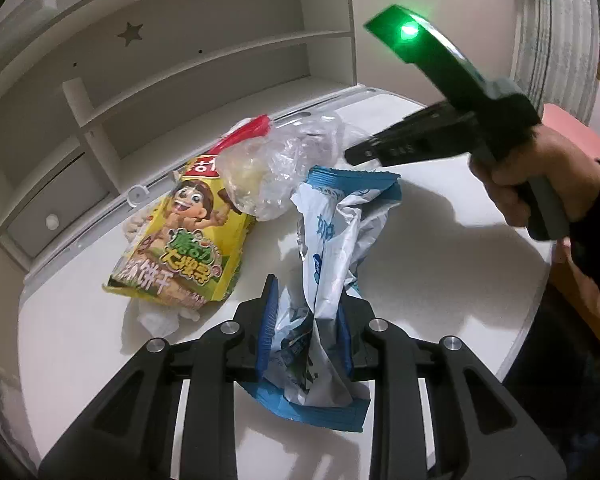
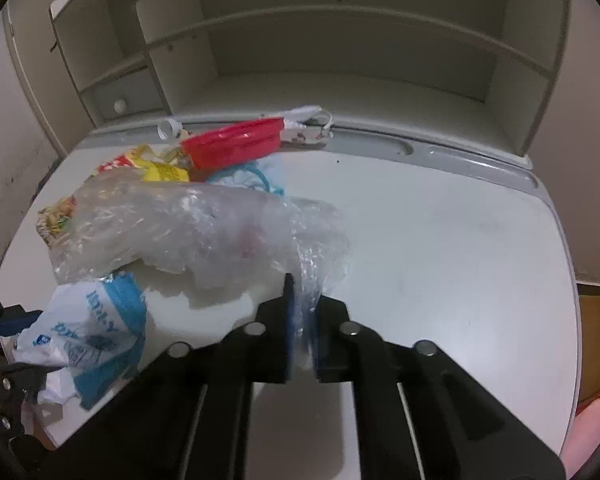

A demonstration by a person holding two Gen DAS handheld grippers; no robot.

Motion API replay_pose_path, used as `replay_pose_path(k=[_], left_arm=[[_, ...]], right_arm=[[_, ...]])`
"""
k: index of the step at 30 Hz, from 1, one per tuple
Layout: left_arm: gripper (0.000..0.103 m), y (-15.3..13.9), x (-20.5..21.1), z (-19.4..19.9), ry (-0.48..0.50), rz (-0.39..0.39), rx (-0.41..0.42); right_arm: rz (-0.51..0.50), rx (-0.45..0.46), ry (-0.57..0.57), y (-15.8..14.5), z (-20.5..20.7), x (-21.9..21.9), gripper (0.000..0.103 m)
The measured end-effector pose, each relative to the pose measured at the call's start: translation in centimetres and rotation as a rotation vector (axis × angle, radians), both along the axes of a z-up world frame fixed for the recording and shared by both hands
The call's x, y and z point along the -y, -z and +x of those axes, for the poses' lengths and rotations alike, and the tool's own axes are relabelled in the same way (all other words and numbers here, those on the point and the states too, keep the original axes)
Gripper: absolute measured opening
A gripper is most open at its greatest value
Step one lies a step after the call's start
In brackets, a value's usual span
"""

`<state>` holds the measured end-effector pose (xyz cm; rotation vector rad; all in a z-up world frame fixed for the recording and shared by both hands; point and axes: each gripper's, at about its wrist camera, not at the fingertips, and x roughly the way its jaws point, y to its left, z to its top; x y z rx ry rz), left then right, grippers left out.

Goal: Collect trash
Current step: 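Grasp the blue-white wrapper with the left tool while the right tool grasps the plastic bag, then carry the wrapper and plastic bag to the bin and release both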

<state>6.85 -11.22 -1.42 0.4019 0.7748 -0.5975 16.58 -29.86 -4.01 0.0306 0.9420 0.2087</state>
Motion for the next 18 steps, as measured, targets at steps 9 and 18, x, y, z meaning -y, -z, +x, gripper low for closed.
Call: replay_pose_path(k=[9, 18], left_arm=[[0.026, -2.3, 2.7, -2.6, 0.092, -0.081, 0.01], [0.026, -2.6, 13.3, -7.8, 0.311, -0.156, -0.009]], right_arm=[[0.037, 0.155, 0.27, -5.5, -10.2, 7.7, 0.006], [0.016, 0.182, 0.692, -6.0, -27.7, 21.0, 0.006]])
